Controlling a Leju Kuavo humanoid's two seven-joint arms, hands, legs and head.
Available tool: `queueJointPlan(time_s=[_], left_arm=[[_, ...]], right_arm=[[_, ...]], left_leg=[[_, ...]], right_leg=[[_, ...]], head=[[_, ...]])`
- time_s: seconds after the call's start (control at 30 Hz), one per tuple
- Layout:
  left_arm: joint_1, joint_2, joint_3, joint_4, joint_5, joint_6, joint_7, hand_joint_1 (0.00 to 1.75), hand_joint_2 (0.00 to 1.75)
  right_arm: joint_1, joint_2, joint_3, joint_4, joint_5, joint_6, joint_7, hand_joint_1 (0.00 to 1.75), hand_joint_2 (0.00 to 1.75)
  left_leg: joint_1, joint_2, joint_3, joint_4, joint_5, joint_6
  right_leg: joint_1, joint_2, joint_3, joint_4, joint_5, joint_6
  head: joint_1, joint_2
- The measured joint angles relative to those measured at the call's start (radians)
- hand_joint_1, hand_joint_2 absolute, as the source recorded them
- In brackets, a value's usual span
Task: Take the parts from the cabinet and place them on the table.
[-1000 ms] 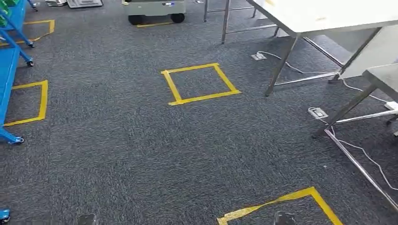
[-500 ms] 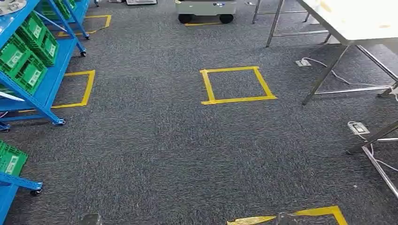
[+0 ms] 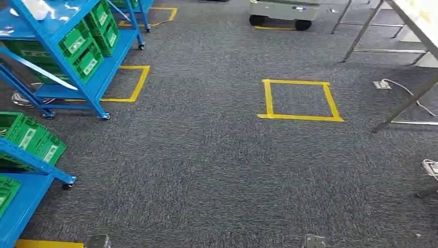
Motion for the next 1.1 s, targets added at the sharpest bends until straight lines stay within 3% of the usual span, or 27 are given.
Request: queueJointPlan(time_s=[0.07,0.1,0.13,0.17,0.2,0.23,0.27,0.3,0.37,0.43,0.47,0.5,0.57,0.6,0.63,0.67,0.7,0.73,0.77,0.8,0.83,0.87,0.93,0.97,1.0,1.03,1.1], left_arm=[[-0.003,0.000,0.000,0.000,0.000,0.000,0.000,0.00,0.00],[-0.002,-0.001,0.000,0.000,0.000,0.000,0.000,0.00,0.00],[-0.001,0.000,0.000,0.000,0.000,0.000,0.000,0.00,0.00],[0.000,0.000,0.000,0.000,0.000,0.000,0.000,0.00,0.00],[0.000,0.000,0.000,0.000,0.000,0.000,0.000,0.00,0.00],[0.000,0.000,0.000,0.000,0.000,0.000,0.000,0.00,0.00],[-0.001,-0.001,0.000,0.000,0.000,0.000,-0.001,0.00,0.00],[-0.003,-0.001,0.000,0.000,0.000,0.000,-0.002,0.00,0.00],[0.000,0.000,0.000,0.000,-0.001,0.000,-0.002,0.00,0.00],[0.006,-0.001,0.000,0.000,-0.001,0.000,-0.002,0.00,0.00],[0.005,0.000,0.000,0.000,-0.002,0.001,-0.002,0.00,0.00],[0.003,-0.001,0.000,0.000,-0.002,0.001,-0.002,0.00,0.00],[-0.002,-0.001,0.000,0.000,-0.002,0.001,-0.002,0.00,0.00],[-0.001,-0.001,0.000,0.000,-0.002,0.001,-0.003,0.00,0.00],[0.000,0.000,0.000,0.000,-0.002,0.001,-0.004,0.00,0.00],[0.002,0.000,0.000,0.000,-0.002,0.000,-0.004,0.00,0.00],[0.003,0.002,0.000,0.000,-0.003,0.000,-0.004,0.00,0.00],[0.003,0.002,0.000,0.000,-0.003,-0.001,-0.005,0.00,0.00],[0.002,0.002,0.000,0.000,-0.003,-0.001,-0.005,0.00,0.00],[-0.004,-0.002,0.000,0.000,-0.003,-0.002,-0.005,0.00,0.00],[-0.006,0.000,0.000,0.000,-0.003,-0.002,-0.005,0.00,0.00],[-0.005,0.001,0.000,0.000,-0.003,-0.001,-0.005,0.00,0.00],[-0.001,0.001,0.000,0.000,-0.003,-0.001,-0.005,0.00,0.00],[-0.001,0.001,0.000,0.000,-0.003,-0.001,-0.005,0.00,0.00],[-0.001,0.002,0.000,0.000,-0.003,-0.001,-0.005,0.00,0.00],[-0.002,0.002,0.001,0.000,-0.003,0.000,-0.005,0.00,0.00],[-0.003,0.002,0.000,0.000,-0.004,0.000,-0.005,0.00,0.00]], right_arm=[[0.003,0.000,0.000,0.000,0.000,-0.001,0.000,0.00,0.00],[0.005,0.000,0.000,0.001,0.000,-0.001,0.001,0.00,0.00],[0.006,0.000,0.000,0.001,0.000,-0.002,0.001,0.00,0.00],[0.005,0.000,0.000,0.001,0.000,-0.002,0.000,0.00,0.00],[0.004,0.000,0.000,0.001,0.000,-0.003,0.000,0.00,0.00],[0.004,0.000,0.000,0.001,-0.001,-0.004,0.000,0.00,0.00],[0.004,0.000,0.000,0.001,-0.002,-0.006,0.000,0.00,0.00],[0.004,0.000,0.000,0.001,-0.002,-0.008,0.000,0.00,0.00],[0.002,0.000,0.000,0.001,-0.002,-0.014,0.000,0.00,0.00],[0.001,0.000,0.000,0.001,-0.001,-0.014,0.000,0.00,0.00],[-0.001,0.000,0.000,0.001,0.000,-0.014,0.000,0.00,0.00],[0.000,0.000,0.000,0.001,-0.001,-0.014,0.000,0.00,0.00],[0.005,0.000,0.000,0.001,-0.003,-0.018,0.000,0.00,0.00],[0.007,0.001,0.000,0.001,-0.003,-0.023,0.000,0.00,0.00],[0.006,0.003,0.000,0.001,-0.003,-0.030,0.000,0.00,0.00],[0.005,0.005,0.000,0.001,-0.003,-0.032,0.000,0.00,0.00],[0.004,0.006,0.000,0.001,-0.003,-0.033,0.000,0.00,0.00],[0.004,0.007,0.000,0.001,-0.003,-0.033,0.000,0.00,0.00],[0.004,0.008,0.000,0.001,-0.002,-0.033,0.000,0.00,0.00],[0.005,0.007,0.000,0.001,-0.002,-0.033,0.000,0.00,0.00],[0.004,0.007,0.000,0.001,-0.002,-0.034,0.000,0.00,0.00],[0.003,0.007,0.000,0.001,-0.002,-0.035,0.000,0.00,0.00],[0.001,0.007,0.000,0.001,-0.002,-0.035,0.000,0.00,0.00],[0.001,0.007,0.000,0.001,-0.002,-0.035,0.000,0.00,0.00],[0.002,0.007,0.000,0.001,-0.002,-0.035,0.000,0.00,0.00],[0.003,0.007,0.000,0.001,-0.002,-0.035,0.000,0.00,0.00],[0.004,0.007,0.000,0.001,-0.003,-0.035,0.000,0.00,0.00]], left_leg=[[-0.004,-0.025,-0.003,0.000,0.000,0.007],[-0.007,-0.041,-0.003,0.000,0.001,0.009],[-0.008,-0.056,-0.002,0.001,0.001,0.009],[-0.008,-0.072,-0.001,0.001,0.001,0.009],[-0.008,-0.088,0.000,0.001,0.001,0.008],[-0.007,-0.104,0.003,0.001,0.001,0.007],[-0.004,-0.116,0.002,0.001,0.002,0.006],[-0.010,-0.129,-0.003,0.008,0.001,-0.002],[0.000,-0.147,-0.013,0.003,0.010,-0.016],[0.001,-0.169,-0.019,-0.003,0.016,-0.032],[-0.002,-0.111,-0.026,0.012,-0.002,-0.032],[-0.005,-0.061,-0.050,0.060,-0.038,-0.033],[-0.005,-0.027,-0.123,0.212,-0.112,-0.039],[-0.004,-0.024,-0.156,0.280,-0.133,-0.042],[-0.003,-0.022,-0.166,0.301,-0.130,-0.045],[-0.002,-0.020,-0.150,0.272,-0.100,-0.047],[0.000,-0.015,-0.116,0.209,-0.061,-0.049],[0.000,0.002,-0.067,0.122,-0.020,-0.051],[0.000,0.047,-0.017,0.039,0.009,-0.054],[-0.009,0.090,0.000,0.001,-0.005,-0.056],[-0.004,0.065,-0.003,0.002,-0.004,-0.035],[-0.005,0.057,-0.003,0.002,-0.007,-0.030],[-0.007,0.030,-0.004,0.003,-0.004,-0.017],[-0.003,0.019,-0.003,0.001,-0.001,-0.011],[-0.003,0.009,-0.003,0.001,0.000,-0.005],[-0.003,-0.002,-0.005,0.001,0.002,0.001],[-0.006,-0.032,-0.007,0.002,0.003,0.005]], right_leg=[[0.002,0.024,-0.082,0.171,-0.073,-0.002],[0.004,0.025,-0.118,0.236,-0.090,-0.005],[0.005,0.026,-0.128,0.243,-0.078,-0.008],[0.005,0.027,-0.114,0.203,-0.041,-0.012],[0.005,0.035,-0.082,0.127,0.006,-0.017],[0.004,0.055,-0.037,0.029,0.056,-0.022],[0.001,0.111,-0.004,-0.047,0.079,-0.024],[-0.003,0.125,0.008,-0.074,0.069,-0.025],[0.004,0.109,0.012,-0.069,0.070,-0.024],[0.004,0.087,0.014,-0.081,0.078,-0.036],[0.002,0.069,0.018,-0.089,0.084,-0.042],[0.002,0.056,0.019,-0.093,0.086,-0.049],[0.007,0.021,0.018,-0.092,0.084,-0.052],[0.007,0.002,0.018,-0.092,0.083,-0.052],[0.007,-0.013,0.018,-0.092,0.083,-0.052],[0.006,-0.029,0.018,-0.092,0.082,-0.051],[0.004,-0.042,0.020,-0.092,0.080,-0.048],[0.002,-0.054,0.023,-0.092,0.078,-0.044],[0.004,-0.063,0.027,-0.088,0.074,-0.038],[0.014,-0.072,0.023,-0.081,0.065,-0.028],[0.017,-0.082,0.021,-0.082,0.061,-0.026],[0.018,-0.092,0.026,-0.085,0.057,-0.025],[0.013,-0.114,0.044,-0.087,0.054,-0.019],[0.007,-0.079,0.039,-0.076,0.042,-0.010],[0.007,-0.027,0.024,-0.036,0.011,-0.008],[0.007,0.002,-0.011,0.042,-0.032,-0.008],[0.008,0.022,-0.098,0.215,-0.097,-0.010]], head=[[0.005,0.000],[0.006,0.000],[0.005,0.000],[0.006,0.000],[0.005,0.000],[0.006,0.000],[0.007,0.000],[0.007,0.000],[0.008,0.000],[0.005,0.000],[0.006,0.000],[-0.003,0.000],[-0.006,0.000],[-0.006,0.000],[-0.006,0.000],[-0.006,0.000],[-0.007,0.000],[-0.007,0.000],[-0.007,0.000],[-0.013,0.000],[-0.013,0.000],[-0.002,0.000],[-0.001,0.000],[-0.001,0.000],[0.002,0.000],[0.005,0.000],[0.008,0.000]])
